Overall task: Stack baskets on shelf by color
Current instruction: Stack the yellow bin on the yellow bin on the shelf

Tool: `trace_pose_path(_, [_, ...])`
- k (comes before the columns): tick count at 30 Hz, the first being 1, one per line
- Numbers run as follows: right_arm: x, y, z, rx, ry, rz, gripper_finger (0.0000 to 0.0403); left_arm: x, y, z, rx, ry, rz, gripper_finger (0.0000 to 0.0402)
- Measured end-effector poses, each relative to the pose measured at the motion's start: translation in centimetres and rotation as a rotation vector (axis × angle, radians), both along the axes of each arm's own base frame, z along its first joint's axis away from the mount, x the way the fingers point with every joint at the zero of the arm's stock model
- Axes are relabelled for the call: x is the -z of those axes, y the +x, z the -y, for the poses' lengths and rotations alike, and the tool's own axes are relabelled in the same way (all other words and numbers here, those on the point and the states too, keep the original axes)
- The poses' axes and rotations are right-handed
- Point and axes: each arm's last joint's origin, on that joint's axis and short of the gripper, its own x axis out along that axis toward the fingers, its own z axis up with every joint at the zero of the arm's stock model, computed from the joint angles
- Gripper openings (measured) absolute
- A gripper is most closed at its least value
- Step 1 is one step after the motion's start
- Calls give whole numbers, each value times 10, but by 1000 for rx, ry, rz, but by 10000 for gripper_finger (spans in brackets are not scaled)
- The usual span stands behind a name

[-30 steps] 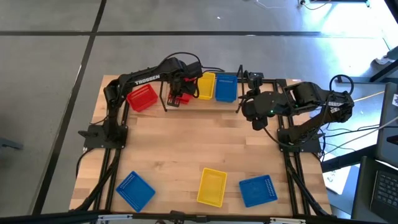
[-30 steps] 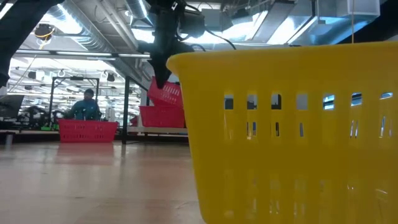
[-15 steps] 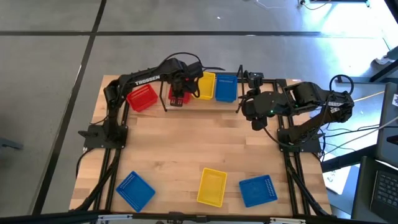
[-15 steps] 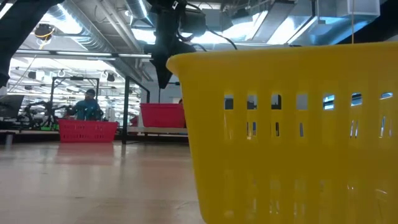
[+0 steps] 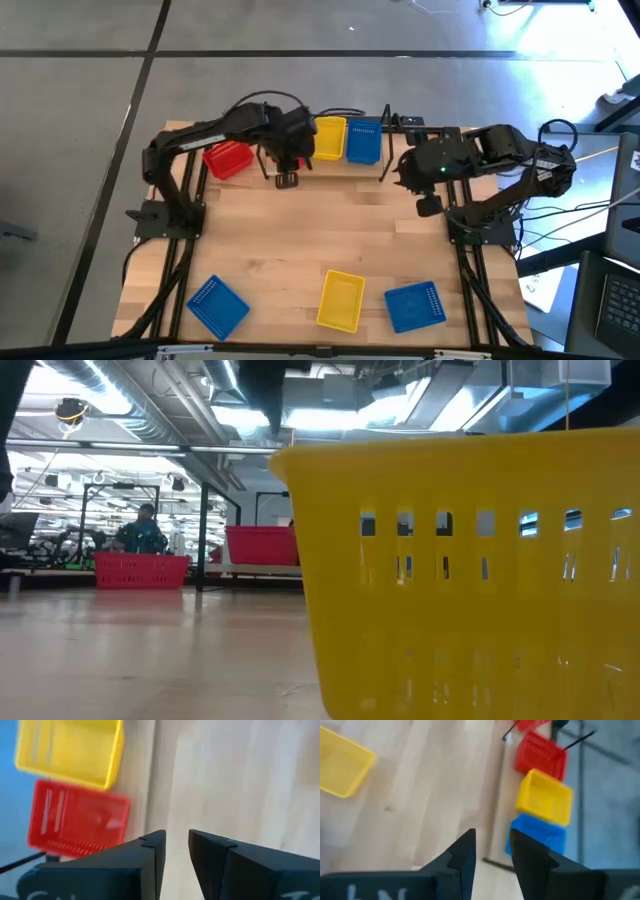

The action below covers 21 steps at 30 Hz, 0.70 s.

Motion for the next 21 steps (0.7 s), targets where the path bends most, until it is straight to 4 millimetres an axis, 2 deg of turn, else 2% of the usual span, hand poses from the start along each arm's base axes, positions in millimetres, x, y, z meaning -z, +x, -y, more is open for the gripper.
trace_pose_path(6, [21,6,-1,-38,174,-83,120,-23,-1,53,-24,-48,171,74])
trace_pose_path(9, [28,9,-4,-74,263,-109,120,-25,0,78,-44,-57,194,74])
trace_pose_path(15, [33,15,-11,-8,455,-102,120,-25,-3,125,-51,-83,215,74])
trace_pose_path(18, [38,18,-21,-8,487,-104,120,-24,-6,148,-14,-84,218,74])
trace_pose_path(21, [48,27,-33,75,559,-110,120,-24,-11,170,7,-63,231,74])
